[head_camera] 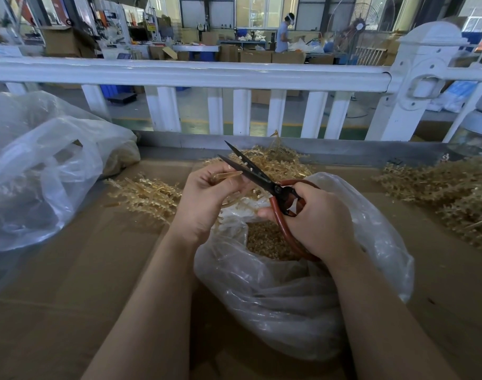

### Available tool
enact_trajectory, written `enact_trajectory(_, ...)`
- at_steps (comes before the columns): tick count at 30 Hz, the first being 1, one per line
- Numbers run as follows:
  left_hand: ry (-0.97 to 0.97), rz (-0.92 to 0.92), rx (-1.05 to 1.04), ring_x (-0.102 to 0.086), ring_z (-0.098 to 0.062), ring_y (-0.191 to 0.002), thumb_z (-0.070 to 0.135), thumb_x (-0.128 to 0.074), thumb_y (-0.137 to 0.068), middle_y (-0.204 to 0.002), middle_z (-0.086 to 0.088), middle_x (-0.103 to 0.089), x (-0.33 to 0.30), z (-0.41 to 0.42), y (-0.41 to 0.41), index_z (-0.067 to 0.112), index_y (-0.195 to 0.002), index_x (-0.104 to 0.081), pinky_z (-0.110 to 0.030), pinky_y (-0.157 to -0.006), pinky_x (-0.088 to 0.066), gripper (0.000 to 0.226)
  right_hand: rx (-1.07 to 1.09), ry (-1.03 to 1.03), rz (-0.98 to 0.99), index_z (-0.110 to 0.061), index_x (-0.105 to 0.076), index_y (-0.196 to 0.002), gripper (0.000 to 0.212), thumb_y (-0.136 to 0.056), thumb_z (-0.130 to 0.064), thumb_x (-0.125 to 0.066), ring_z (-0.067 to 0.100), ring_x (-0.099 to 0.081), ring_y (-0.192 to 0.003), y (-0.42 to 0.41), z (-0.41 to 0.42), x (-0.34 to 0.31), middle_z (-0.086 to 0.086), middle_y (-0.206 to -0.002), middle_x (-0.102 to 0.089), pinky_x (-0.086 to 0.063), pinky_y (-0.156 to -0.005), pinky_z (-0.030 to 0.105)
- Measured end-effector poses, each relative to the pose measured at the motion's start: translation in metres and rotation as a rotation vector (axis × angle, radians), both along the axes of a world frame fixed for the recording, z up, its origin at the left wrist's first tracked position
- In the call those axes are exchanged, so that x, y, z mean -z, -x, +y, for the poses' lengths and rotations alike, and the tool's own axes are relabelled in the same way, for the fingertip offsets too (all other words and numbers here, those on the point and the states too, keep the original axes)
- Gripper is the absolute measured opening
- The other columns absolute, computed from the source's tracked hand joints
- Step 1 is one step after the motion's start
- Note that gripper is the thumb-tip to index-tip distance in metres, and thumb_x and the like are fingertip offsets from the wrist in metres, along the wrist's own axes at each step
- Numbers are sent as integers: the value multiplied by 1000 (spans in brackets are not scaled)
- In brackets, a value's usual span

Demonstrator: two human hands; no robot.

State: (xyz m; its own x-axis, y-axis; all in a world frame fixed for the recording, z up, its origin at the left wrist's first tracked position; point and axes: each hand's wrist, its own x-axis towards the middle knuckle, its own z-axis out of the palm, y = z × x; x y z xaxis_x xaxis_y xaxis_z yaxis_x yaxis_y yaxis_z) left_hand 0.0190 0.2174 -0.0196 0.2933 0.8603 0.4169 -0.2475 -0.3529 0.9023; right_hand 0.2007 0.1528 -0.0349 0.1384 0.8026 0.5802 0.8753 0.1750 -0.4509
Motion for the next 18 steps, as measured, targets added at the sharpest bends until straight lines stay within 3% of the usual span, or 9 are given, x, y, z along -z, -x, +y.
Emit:
enact_trajectory(4,39,-34,33,-62,-18,-78,11,-71,-79,-83,-10,-68,-2,-1,1,-1,-90,-69,-26,-78,-52,17,5,9,8,-28,-73,-92,63,-70,-85,-55,-10,-48,-63,0,0,0,-27,-71,-52,-35,-56,8)
enact_trajectory(7,33,-20,31,-62,-16,-75,6,-72,-82,-80,-10,-66,-2,-1,2,-2,-88,-68,-25,-76,-51,11,2,15,0,-29,-72,-95,66,-70,-86,-53,-5,-52,-64,-1,0,0,-25,-75,-57,-38,-58,9)
enact_trajectory(12,18,61,58,-61,-13,-71,6,-73,-80,-74,-6,-66,-2,-2,2,4,-84,-69,-22,-72,-50,6,-2,47,-39,-28,-70,-99,77,-67,-93,-43,4,-61,-69,-1,-1,0,-15,-77,-67,-53,-61,22)
enact_trajectory(18,13,69,86,-64,-13,-71,-4,-65,-86,-75,-3,-69,-1,-2,2,-2,-91,-66,-22,-71,-51,6,-14,38,-4,-30,-70,-98,77,-66,-95,-41,-3,-55,-65,0,-1,1,-22,-75,-61,-43,-58,13)
